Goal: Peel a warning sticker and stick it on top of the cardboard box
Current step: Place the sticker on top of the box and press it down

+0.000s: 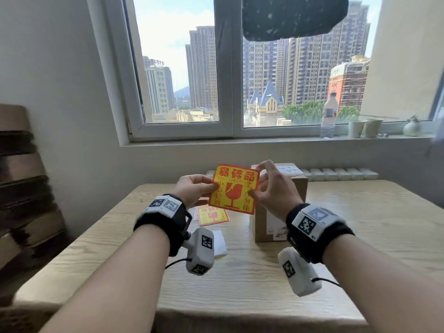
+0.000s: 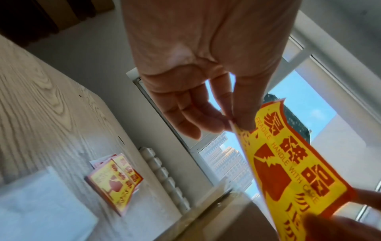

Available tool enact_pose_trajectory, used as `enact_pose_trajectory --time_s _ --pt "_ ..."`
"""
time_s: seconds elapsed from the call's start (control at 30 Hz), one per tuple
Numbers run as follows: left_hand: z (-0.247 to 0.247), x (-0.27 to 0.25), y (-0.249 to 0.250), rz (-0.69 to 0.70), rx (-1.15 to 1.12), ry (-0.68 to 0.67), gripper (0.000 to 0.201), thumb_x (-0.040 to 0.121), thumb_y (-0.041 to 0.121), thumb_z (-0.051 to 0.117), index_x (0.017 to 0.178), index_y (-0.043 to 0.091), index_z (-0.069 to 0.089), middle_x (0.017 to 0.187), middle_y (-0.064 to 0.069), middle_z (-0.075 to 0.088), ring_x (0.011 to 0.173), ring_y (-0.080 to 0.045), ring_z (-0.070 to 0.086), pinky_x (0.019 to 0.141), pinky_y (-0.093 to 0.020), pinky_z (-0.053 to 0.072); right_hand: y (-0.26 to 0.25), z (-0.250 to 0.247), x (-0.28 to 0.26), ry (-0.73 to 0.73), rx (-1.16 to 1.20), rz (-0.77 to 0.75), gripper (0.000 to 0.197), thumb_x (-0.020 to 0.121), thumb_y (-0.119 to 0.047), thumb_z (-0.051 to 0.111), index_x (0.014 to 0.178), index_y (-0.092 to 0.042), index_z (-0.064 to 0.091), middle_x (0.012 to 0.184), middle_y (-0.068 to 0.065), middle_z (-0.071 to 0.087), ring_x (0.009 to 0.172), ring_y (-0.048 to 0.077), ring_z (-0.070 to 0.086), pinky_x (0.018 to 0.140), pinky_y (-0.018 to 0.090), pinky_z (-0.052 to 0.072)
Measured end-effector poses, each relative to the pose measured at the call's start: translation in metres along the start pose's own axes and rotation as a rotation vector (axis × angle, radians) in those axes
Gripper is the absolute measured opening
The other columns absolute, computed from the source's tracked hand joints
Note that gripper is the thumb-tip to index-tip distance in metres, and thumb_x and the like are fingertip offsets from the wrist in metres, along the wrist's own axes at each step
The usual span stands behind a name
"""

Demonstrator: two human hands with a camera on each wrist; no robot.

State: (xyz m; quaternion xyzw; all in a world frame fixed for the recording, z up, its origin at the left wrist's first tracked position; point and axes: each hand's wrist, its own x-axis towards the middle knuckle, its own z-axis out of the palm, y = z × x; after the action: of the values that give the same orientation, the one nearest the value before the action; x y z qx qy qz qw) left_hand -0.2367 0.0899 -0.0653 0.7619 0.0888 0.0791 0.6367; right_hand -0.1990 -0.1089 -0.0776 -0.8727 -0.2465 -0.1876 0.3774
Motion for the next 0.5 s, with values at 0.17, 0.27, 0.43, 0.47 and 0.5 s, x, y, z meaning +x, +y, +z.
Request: enact_pose_trajectory --time_s 0.17,0.27,0.43,0.47,0.5 --pt "0.020 -0.001 0.028 0.021 -0.123 -0.072 0.016 0.085 0.008 0.066 0.101 0.006 0.062 0.088 -0.008 0.071 0.067 -0.014 0.072 0.058 -0.022 0.059 0.013 -0.037 0.009 0.097 0.187 0.167 0.026 0.081 -0.010 0.071 0.089 -0.019 0.048 0.083 0.007 0.069 0.079 0.026 0.071 0.072 0.041 0.061" --pt "0.041 0.012 0.038 0.028 -0.138 -0.051 0.021 0.083 0.009 0.068 0.100 0.008 0.054 0.095 -0.013 0.071 0.080 -0.021 0.070 0.066 -0.027 0.059 0.024 -0.056 0.019 0.118 0.255 0.206 0.028 0.085 -0.007 0.066 0.074 -0.024 0.045 0.082 0.011 0.066 0.081 0.032 0.072 0.072 0.048 0.061" --pt "0.075 0.041 0.055 0.057 -0.104 -0.046 0.013 0.085 -0.007 0.061 0.082 0.005 0.057 0.090 -0.015 0.069 0.075 -0.021 0.069 0.070 -0.029 0.060 0.041 -0.081 0.040 0.081 0.301 0.224 0.025 0.089 -0.004 0.059 0.073 -0.022 0.053 0.074 0.004 0.065 0.081 0.032 0.071 0.074 0.047 0.061" --pt "0.081 0.046 0.057 0.061 -0.083 -0.045 0.012 0.084 -0.009 0.061 0.084 0.004 0.061 0.091 -0.014 0.069 0.076 -0.021 0.069 0.071 -0.028 0.060 0.045 -0.082 0.045 0.079 0.300 0.232 0.026 0.090 -0.003 0.056 0.073 -0.022 0.056 0.075 0.004 0.067 0.081 0.031 0.072 0.075 0.047 0.061" --pt "0.086 0.051 0.058 0.060 -0.060 -0.036 0.011 0.083 -0.009 0.062 0.087 0.002 0.065 0.094 -0.014 0.070 0.078 -0.021 0.070 0.071 -0.028 0.060 0.050 -0.082 0.050 0.080 0.293 0.245 0.028 0.091 -0.002 0.055 0.073 -0.024 0.059 0.079 0.005 0.069 0.081 0.030 0.072 0.076 0.046 0.061"
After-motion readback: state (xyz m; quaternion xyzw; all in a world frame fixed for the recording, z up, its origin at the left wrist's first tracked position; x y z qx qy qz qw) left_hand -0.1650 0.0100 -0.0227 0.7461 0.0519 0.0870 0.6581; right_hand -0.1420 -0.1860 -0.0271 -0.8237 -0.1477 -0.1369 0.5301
